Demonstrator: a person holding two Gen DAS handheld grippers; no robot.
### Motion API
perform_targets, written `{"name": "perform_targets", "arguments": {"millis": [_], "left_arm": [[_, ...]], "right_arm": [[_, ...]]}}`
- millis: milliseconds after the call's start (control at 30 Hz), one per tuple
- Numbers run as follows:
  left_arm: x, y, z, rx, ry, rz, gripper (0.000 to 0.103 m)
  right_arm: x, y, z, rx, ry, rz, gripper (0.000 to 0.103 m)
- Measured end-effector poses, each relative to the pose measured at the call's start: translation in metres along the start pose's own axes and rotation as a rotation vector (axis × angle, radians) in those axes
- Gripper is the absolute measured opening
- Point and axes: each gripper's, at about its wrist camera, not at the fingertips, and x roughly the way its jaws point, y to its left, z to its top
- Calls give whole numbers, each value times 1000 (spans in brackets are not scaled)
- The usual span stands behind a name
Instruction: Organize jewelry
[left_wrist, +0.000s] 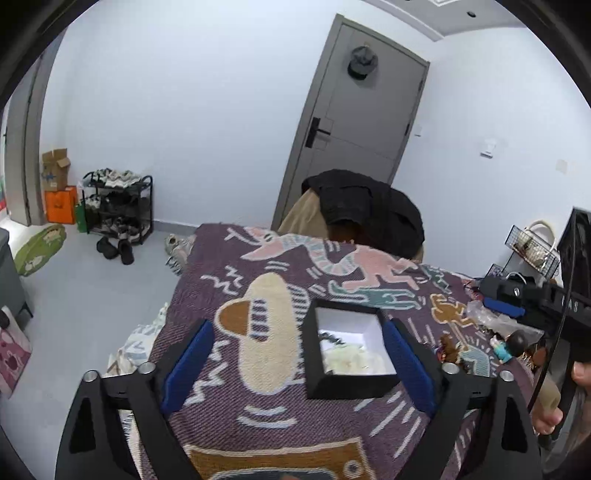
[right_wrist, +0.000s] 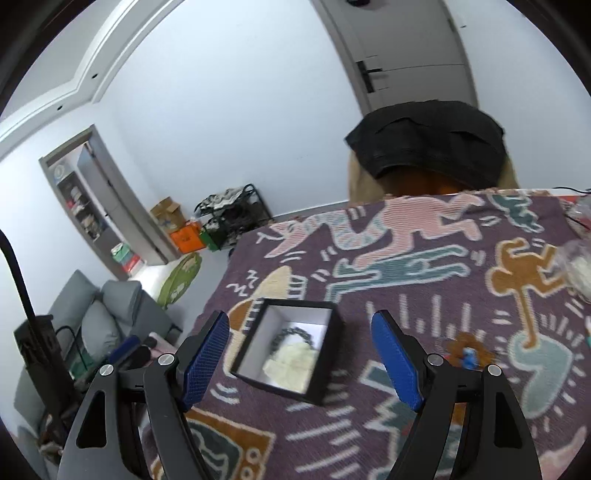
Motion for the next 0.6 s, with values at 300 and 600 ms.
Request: {"name": "perform_targets", "arguments": {"millis": [300,600], "left_arm": [[-1,-47,4,57,-27,-72,99],[15,-101,-3,128,14,-153,99]], "right_arm": [[-50,-51,-22,85,-59,-77,91],[-79,-101,-43,196,-107,-145,93]]}}
